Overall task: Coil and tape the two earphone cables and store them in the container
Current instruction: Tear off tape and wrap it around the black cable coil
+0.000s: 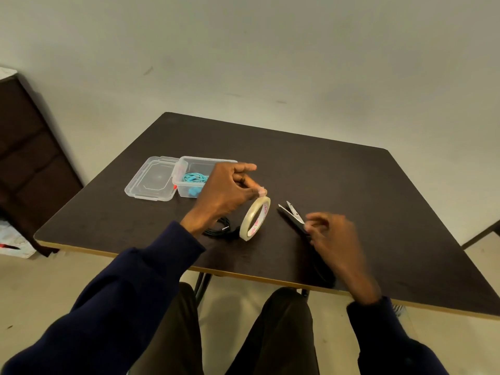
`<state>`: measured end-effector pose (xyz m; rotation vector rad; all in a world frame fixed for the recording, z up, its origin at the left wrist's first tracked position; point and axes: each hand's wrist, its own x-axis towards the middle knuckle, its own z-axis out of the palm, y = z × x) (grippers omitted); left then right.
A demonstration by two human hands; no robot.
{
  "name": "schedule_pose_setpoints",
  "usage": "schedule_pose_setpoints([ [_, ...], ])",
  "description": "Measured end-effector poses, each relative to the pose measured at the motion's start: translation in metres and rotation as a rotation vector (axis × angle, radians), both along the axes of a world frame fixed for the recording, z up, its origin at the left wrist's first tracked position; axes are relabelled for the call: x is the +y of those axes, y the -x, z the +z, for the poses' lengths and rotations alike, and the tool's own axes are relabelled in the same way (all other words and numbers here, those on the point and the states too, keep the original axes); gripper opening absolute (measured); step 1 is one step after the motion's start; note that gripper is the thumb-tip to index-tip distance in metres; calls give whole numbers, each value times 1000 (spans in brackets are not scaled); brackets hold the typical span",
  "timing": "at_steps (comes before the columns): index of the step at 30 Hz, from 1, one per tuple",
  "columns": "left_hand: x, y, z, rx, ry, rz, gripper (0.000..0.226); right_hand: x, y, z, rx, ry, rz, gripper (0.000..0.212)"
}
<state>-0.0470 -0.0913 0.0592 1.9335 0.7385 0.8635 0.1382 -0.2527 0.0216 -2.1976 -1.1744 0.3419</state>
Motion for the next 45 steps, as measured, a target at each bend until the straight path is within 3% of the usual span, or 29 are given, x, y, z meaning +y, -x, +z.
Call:
schedule_pose_setpoints([
  [3,4,3,3,2,-25,-5,33,-23,2,3,-316,267,-112,58],
  [7,4,2,5,29,-114,-45,9,-37,10,1,-281,390,-120,58],
  [18,13,0,3,109,-251,26,4,-29,16,1,-364,589,-51,38],
  [24,19,4,-4,142,-315,45,3,-27,3,5,-319,485,32,62],
  [29,22,4,-7,144,-352,68,6,-26,-9,9,-4,263,168,56],
  [33,27,1,-10,141,-357,94,14,-23,-11,11,185,211,189,48],
  [36,33,-1,-12,146,-316,105,13,-21,-13,16,302,193,209,54],
  [42,38,-1,-3,122,-247,32,5,-23,-19,50,102,80,293,73],
  [45,41,0,-1,125,-222,4,6,-24,-26,65,-30,88,359,73],
])
